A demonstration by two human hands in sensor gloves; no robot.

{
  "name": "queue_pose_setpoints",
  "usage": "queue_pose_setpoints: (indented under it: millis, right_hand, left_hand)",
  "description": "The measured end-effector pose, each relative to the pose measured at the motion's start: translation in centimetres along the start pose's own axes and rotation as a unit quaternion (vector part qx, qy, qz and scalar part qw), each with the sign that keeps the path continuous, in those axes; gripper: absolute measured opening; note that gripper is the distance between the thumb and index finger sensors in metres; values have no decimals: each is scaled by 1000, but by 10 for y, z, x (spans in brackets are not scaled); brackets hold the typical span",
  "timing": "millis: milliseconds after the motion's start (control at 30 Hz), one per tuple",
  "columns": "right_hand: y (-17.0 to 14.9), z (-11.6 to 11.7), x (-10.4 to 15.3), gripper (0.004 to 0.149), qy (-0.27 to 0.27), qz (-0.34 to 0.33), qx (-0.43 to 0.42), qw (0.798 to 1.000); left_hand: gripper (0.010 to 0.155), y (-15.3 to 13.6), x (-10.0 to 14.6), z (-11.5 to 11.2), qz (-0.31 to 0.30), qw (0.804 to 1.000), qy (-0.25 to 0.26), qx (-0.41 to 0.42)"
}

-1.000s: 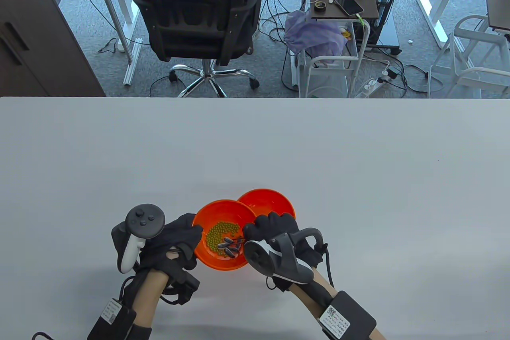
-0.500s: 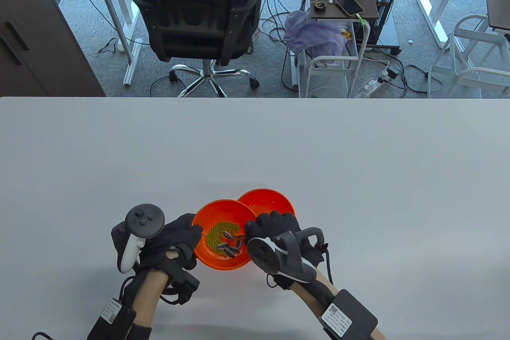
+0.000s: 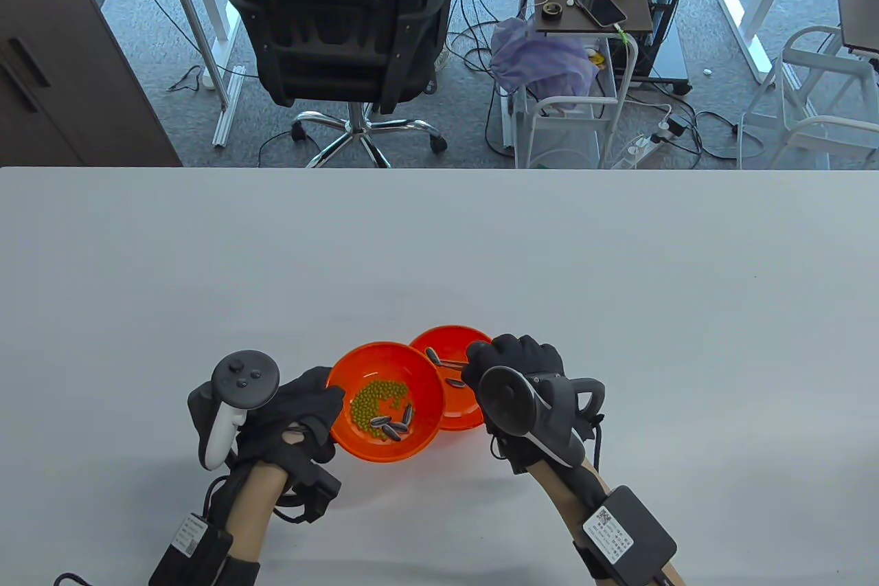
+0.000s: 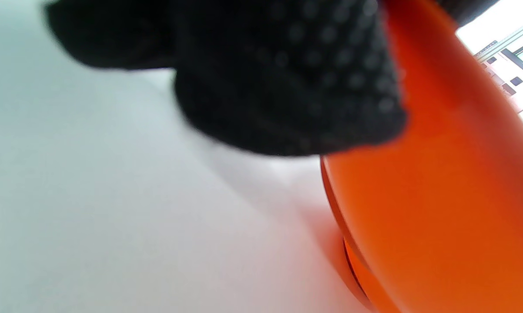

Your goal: Pick sunflower seeds with tweezers into bowl

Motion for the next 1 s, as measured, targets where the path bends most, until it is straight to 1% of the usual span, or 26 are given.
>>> queue_pose_setpoints:
  millis: [67, 200, 333, 600, 767, 900, 1000]
  right_hand:
    - [-6, 6, -3, 40, 22, 7, 14, 1000]
    - [-10, 16, -5, 40, 48, 10, 36, 998]
    - [-8, 28, -5, 40, 80, -7, 64, 995]
    - [-2, 43, -3, 40, 120, -31, 111, 986]
    - [-2, 49, -2, 40, 136, -36, 130, 982]
    - [-3, 48, -2, 42, 143, -30, 141, 979]
    - [-4, 45, -3, 42, 125, -24, 144, 981]
  left_hand:
    - [50, 0, 0, 1, 1, 1000, 1, 1]
    - [50, 0, 0, 1, 2, 1000, 2, 1]
    - [50, 0, 0, 2, 2, 1000, 2, 1]
    - [50, -1, 0, 2, 2, 1000, 1, 0]
    - [50, -1, 0, 2, 1, 1000, 0, 0]
    - [50, -1, 0, 2, 2, 1000, 0, -1]
    - [50, -1, 0, 2, 2, 1000, -1, -1]
Point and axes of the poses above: the tracker on the back of each hand, its own y axis roughly to the thumb side, its own x axis roughly from the fingertips to the wrist, z = x × y, the point moved 3 cm from there along -x, roughly from the wrist to the fingertips, and after that the axes turned 8 degrees about x, right-handed, at the moved point
